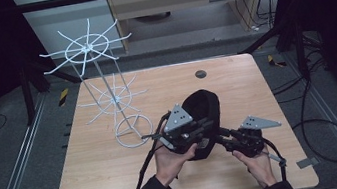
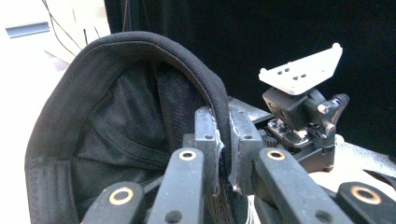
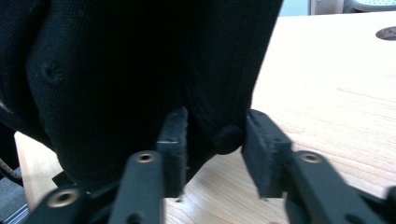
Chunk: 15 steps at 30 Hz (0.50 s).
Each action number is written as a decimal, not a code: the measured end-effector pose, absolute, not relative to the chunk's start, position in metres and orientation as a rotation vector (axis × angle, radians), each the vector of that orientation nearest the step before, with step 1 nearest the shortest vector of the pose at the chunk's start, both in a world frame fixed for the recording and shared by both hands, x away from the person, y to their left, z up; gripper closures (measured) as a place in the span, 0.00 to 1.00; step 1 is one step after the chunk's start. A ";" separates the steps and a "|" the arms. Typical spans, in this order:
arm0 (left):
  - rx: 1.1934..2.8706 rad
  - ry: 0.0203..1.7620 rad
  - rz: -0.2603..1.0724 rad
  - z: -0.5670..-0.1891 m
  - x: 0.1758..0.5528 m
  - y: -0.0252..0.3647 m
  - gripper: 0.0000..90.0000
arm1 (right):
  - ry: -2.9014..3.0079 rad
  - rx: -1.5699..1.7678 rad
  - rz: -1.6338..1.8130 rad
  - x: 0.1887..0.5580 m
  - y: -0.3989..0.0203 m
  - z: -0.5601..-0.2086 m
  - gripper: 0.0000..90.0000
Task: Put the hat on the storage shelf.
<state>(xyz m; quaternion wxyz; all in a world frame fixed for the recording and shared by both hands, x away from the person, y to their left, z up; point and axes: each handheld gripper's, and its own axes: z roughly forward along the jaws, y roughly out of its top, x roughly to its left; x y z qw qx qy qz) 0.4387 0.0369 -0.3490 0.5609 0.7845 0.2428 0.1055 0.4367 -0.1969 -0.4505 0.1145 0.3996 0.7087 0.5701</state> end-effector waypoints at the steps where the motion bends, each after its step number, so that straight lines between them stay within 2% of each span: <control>1: 1.849 0.570 0.253 -0.349 0.438 0.037 0.93 | 2.075 1.178 1.665 0.437 -0.198 -0.450 0.76; 2: 1.848 0.567 0.265 -0.349 0.438 0.037 0.93 | 2.075 1.181 1.664 0.436 -0.199 -0.449 0.80; 5: 1.846 0.566 0.298 -0.349 0.437 0.037 0.92 | 2.059 1.158 1.626 0.432 -0.200 -0.443 0.82; 11: 1.847 0.595 0.390 -0.354 0.438 0.040 0.89 | 2.031 1.145 1.561 0.427 -0.203 -0.435 0.82; 15: 1.842 0.633 0.394 -0.359 0.445 0.047 0.87 | 2.011 1.137 1.511 0.423 -0.206 -0.429 0.83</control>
